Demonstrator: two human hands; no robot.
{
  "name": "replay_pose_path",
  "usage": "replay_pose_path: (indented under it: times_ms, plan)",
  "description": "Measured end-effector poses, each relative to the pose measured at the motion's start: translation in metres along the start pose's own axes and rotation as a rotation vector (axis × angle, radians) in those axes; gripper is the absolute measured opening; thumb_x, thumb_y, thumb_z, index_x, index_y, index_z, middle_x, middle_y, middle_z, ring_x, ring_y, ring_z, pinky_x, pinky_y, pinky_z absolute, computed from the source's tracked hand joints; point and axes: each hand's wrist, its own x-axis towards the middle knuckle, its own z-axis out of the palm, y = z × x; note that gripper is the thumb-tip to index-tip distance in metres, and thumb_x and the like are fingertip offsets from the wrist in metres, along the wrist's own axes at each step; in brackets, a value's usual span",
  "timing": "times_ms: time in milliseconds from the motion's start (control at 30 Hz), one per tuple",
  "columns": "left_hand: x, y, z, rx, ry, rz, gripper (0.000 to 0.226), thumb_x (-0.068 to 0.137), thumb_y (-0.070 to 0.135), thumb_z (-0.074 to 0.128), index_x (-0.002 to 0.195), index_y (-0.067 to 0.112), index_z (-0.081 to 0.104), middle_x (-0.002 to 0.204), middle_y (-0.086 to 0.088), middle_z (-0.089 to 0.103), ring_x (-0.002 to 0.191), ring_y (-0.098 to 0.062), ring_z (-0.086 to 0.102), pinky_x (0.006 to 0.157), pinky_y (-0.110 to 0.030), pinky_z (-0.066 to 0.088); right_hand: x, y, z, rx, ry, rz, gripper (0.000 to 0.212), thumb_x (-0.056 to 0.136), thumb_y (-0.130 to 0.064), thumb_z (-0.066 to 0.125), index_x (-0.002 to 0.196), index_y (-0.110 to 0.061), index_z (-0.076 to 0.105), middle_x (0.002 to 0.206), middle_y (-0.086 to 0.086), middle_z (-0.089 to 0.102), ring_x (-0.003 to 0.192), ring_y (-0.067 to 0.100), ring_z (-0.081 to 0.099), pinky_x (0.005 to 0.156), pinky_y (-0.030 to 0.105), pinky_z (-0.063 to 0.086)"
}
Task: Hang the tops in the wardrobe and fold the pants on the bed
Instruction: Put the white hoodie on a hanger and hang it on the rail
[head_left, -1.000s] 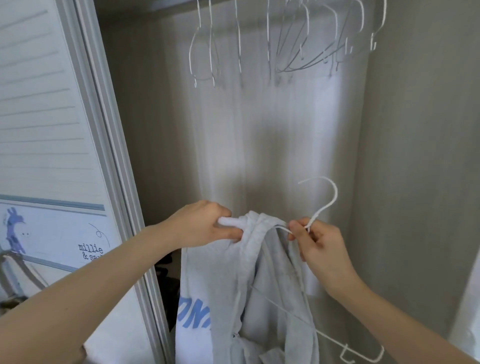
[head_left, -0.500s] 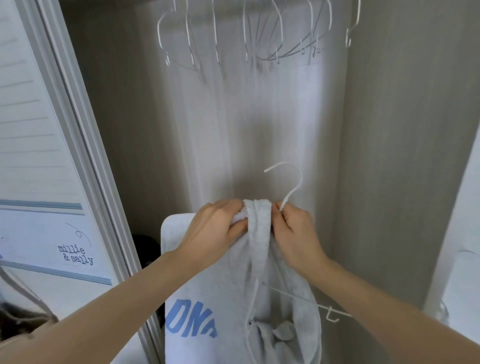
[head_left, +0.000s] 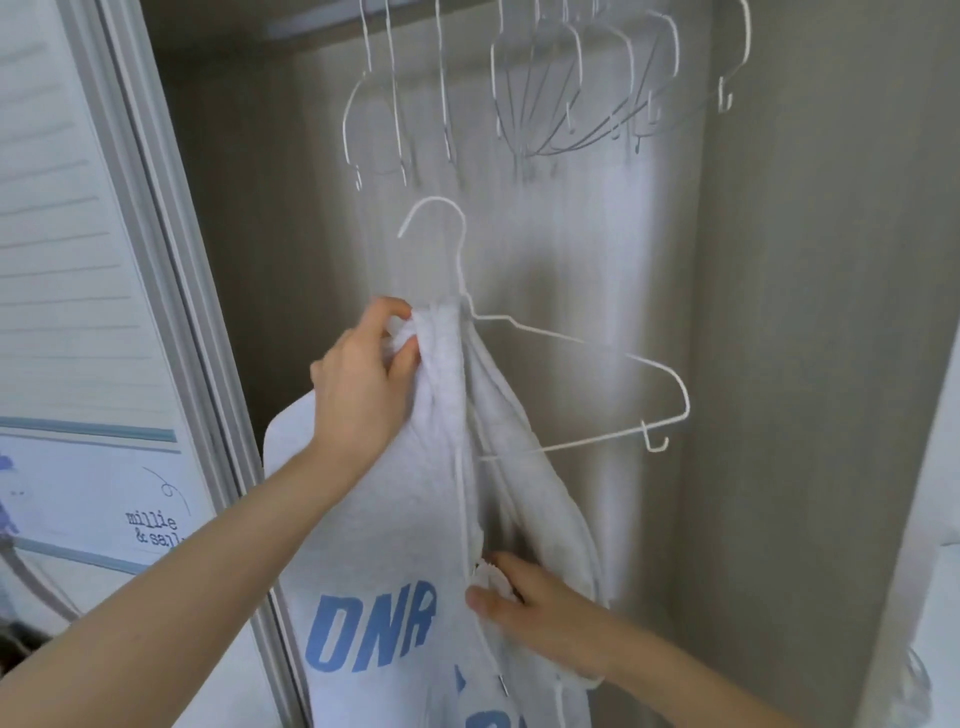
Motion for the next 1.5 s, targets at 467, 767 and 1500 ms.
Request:
replay_pose_path:
  times_ms: [467,767,1500]
  plan:
    - [-0.004,-0.080,-0.058,0.009,-0.117,-0.162,0.014,0.100,0.029,0.048,0.111,0.032,0.056,0.088,0.017,0.062,0.080,0.001,0.058,0.070,-0.020,0.040,-0.030,-0.019,-0.126,-1.352,0.347,-0.255,0.034,0.079,-0.029,0.047,0.111,-0.029,0.058,0.099,-0.013,0.061,0.118,0.014,0.042,0.117,0.056,-0.005]
    - [-0.034,-0.059,-0.062,0.559,-0.382,0.159,0.043,0.095,0.037,0.033,0.123,0.035,0.065,0.076,0.007,0.052,0.084,-0.023,0.056,0.073,-0.037,0.021,-0.025,-0.051,-0.126,-1.161,0.837,-0.479,0.035,0.062,0.002,0.079,0.091,-0.015,0.070,0.082,-0.003,0.068,0.077,0.028,0.055,0.063,0.037,0.046]
    - [-0.023,-0.032,-0.062,-0.261,-0.112,-0.162,0.020,0.097,0.036,0.056,0.095,0.038,0.076,0.089,0.002,0.075,0.075,-0.009,0.058,0.073,-0.028,0.048,0.002,-0.119,-0.153,-0.309,0.523,0.195,0.024,0.096,-0.014,0.045,0.073,-0.012,0.052,0.072,0.004,0.052,0.063,0.015,0.048,0.048,0.017,0.039]
